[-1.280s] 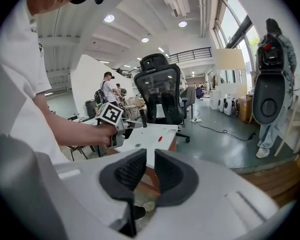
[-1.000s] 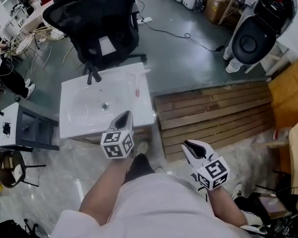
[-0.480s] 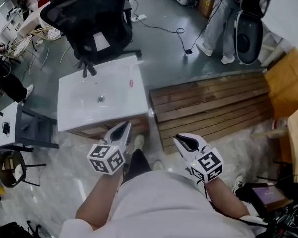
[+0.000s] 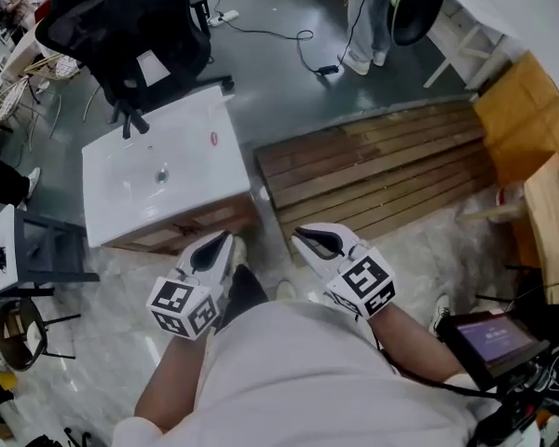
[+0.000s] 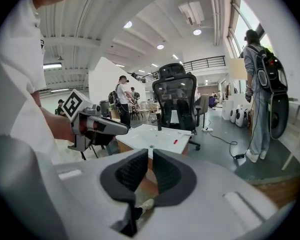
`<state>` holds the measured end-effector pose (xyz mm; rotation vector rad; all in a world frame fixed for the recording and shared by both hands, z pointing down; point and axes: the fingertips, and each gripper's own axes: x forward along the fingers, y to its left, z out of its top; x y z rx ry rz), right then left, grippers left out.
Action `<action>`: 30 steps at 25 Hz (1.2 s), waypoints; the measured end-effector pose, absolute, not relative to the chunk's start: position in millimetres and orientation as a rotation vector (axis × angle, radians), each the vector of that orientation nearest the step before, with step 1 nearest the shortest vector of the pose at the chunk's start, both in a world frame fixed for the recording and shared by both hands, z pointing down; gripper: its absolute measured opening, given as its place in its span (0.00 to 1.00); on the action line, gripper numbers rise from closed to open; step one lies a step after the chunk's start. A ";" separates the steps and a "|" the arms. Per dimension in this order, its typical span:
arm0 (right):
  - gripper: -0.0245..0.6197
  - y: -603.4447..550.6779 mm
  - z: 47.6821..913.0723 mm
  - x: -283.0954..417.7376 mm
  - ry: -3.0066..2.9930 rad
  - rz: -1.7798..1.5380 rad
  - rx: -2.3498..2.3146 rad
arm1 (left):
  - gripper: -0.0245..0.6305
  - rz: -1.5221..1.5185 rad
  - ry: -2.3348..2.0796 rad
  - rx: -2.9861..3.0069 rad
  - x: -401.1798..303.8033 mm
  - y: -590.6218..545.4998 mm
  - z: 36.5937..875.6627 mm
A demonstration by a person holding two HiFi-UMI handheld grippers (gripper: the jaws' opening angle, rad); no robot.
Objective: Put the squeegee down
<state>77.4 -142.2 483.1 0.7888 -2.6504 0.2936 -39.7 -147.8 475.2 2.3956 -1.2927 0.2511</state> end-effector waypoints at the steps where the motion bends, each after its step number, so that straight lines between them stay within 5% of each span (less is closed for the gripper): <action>1: 0.09 -142.3 482.3 75.4 -2.653 0.290 0.784 | 0.05 0.253 -1.287 2.397 -38.7 -147.0 475.0; 30: 0.08 -147.8 479.6 59.8 -2.606 0.198 0.756 | 0.05 0.299 -1.215 2.397 -33.2 -152.4 484.4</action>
